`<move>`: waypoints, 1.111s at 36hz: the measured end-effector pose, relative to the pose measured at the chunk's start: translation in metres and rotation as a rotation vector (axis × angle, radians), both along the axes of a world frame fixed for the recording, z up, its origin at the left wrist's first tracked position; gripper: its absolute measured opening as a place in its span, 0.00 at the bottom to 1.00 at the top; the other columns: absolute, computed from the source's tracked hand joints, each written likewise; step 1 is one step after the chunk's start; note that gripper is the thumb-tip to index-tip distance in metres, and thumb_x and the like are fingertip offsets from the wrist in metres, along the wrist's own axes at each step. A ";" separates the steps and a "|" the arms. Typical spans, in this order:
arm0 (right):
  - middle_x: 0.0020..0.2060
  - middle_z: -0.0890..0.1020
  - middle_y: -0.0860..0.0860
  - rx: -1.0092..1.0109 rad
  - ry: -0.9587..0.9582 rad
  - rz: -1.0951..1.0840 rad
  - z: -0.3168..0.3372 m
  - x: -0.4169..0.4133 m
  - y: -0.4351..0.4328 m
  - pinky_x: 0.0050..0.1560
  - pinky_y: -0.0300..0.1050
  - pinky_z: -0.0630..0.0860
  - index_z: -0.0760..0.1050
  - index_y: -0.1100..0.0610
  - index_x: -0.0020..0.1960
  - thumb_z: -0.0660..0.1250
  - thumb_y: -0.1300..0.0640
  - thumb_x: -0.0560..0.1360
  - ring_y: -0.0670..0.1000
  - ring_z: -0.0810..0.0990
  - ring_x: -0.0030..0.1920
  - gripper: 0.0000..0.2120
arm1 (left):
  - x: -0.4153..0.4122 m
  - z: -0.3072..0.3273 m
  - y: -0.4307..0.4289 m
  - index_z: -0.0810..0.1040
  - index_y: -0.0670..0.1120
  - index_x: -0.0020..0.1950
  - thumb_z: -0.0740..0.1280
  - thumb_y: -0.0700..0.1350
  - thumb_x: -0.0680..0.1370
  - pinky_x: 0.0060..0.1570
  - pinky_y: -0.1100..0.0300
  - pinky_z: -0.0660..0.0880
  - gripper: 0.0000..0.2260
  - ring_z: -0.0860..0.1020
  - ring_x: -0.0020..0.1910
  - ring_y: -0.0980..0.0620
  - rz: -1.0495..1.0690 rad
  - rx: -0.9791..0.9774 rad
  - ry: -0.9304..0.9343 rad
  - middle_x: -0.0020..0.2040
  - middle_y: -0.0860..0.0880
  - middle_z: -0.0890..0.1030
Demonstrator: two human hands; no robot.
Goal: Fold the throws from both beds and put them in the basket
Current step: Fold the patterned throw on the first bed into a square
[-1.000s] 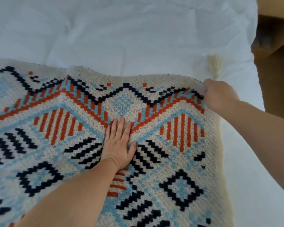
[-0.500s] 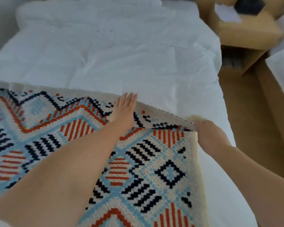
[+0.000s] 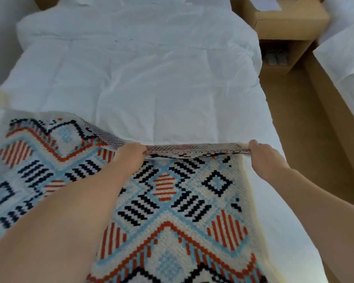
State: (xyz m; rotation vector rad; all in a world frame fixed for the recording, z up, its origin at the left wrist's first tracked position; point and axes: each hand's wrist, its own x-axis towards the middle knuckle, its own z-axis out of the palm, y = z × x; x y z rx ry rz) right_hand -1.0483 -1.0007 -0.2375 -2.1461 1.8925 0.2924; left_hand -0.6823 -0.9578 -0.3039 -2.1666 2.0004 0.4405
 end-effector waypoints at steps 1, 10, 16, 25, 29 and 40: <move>0.33 0.67 0.51 0.012 0.005 0.007 0.003 0.002 0.006 0.28 0.43 0.59 0.61 0.58 0.48 0.51 0.70 0.75 0.49 0.66 0.31 0.08 | 0.002 0.006 0.010 0.79 0.46 0.48 0.58 0.45 0.81 0.37 0.56 0.72 0.11 0.75 0.41 0.49 0.011 -0.015 -0.006 0.42 0.50 0.77; 0.48 0.77 0.55 0.019 0.085 0.078 0.017 -0.015 0.058 0.43 0.48 0.75 0.74 0.57 0.61 0.54 0.70 0.74 0.56 0.75 0.48 0.20 | -0.005 0.047 0.085 0.74 0.47 0.40 0.58 0.42 0.81 0.37 0.54 0.71 0.11 0.75 0.38 0.48 0.095 0.015 0.254 0.36 0.49 0.77; 0.40 0.72 0.52 0.057 0.125 0.074 0.019 -0.042 0.102 0.36 0.46 0.68 0.73 0.60 0.57 0.53 0.69 0.75 0.54 0.72 0.39 0.15 | -0.025 0.061 0.138 0.70 0.45 0.36 0.60 0.45 0.81 0.30 0.58 0.62 0.14 0.71 0.32 0.52 0.094 -0.016 0.293 0.32 0.50 0.73; 0.51 0.79 0.55 0.077 0.192 0.182 0.002 -0.092 0.160 0.39 0.43 0.72 0.71 0.57 0.62 0.53 0.67 0.77 0.54 0.78 0.46 0.17 | -0.080 0.049 0.229 0.67 0.45 0.34 0.59 0.42 0.81 0.33 0.56 0.59 0.15 0.69 0.33 0.51 0.153 0.041 0.297 0.32 0.52 0.69; 0.55 0.79 0.54 0.059 0.237 0.232 -0.002 -0.110 0.186 0.41 0.42 0.72 0.71 0.56 0.64 0.53 0.67 0.78 0.53 0.80 0.52 0.18 | -0.104 0.045 0.266 0.69 0.45 0.34 0.59 0.43 0.81 0.34 0.55 0.63 0.15 0.71 0.35 0.48 0.202 0.040 0.292 0.32 0.50 0.70; 0.57 0.76 0.55 0.155 0.141 0.292 -0.033 -0.138 0.262 0.50 0.45 0.74 0.71 0.51 0.67 0.52 0.63 0.78 0.56 0.77 0.56 0.21 | -0.117 0.014 0.336 0.69 0.43 0.34 0.59 0.42 0.81 0.34 0.55 0.63 0.15 0.72 0.35 0.47 0.225 0.106 0.258 0.32 0.49 0.70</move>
